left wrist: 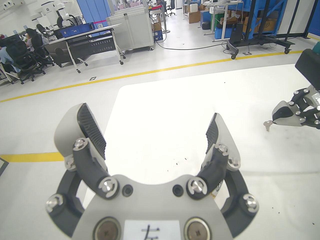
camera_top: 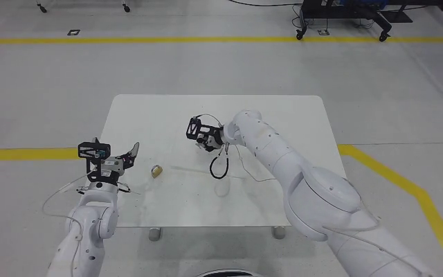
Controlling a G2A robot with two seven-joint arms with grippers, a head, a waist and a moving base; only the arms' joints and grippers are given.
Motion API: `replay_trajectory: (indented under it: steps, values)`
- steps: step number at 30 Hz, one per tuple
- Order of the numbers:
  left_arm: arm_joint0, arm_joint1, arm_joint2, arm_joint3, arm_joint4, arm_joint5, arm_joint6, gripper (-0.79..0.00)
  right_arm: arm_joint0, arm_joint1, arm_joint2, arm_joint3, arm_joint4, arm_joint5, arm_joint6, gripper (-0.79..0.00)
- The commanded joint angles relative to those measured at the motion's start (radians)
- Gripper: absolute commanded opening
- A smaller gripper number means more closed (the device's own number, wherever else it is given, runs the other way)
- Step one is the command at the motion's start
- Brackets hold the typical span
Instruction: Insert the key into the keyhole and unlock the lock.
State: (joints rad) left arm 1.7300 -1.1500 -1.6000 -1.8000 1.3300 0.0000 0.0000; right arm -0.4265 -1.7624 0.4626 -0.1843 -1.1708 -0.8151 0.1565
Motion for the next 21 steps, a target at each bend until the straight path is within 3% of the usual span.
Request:
replay_trajectory:
  steps: [1,19,20,21]
  values:
    - [0.0,0.0,0.0,0.0,0.0,0.0,0.0,0.0,-0.004,0.006,0.003,0.001,0.0,0.004,-0.019,-0.785]
    - [0.0,0.0,0.0,0.0,0.0,0.0,0.0,0.0,-0.047,0.062,0.021,-0.013,-0.02,-0.001,-0.09,-0.785]
    - [0.0,0.0,0.0,0.0,0.0,0.0,0.0,0.0,-0.048,0.065,0.022,-0.018,-0.022,0.0,-0.092,-0.646]
    - [0.0,0.0,0.0,0.0,0.0,0.0,0.0,0.0,-0.048,0.068,0.023,-0.023,-0.025,0.003,-0.098,-0.228]
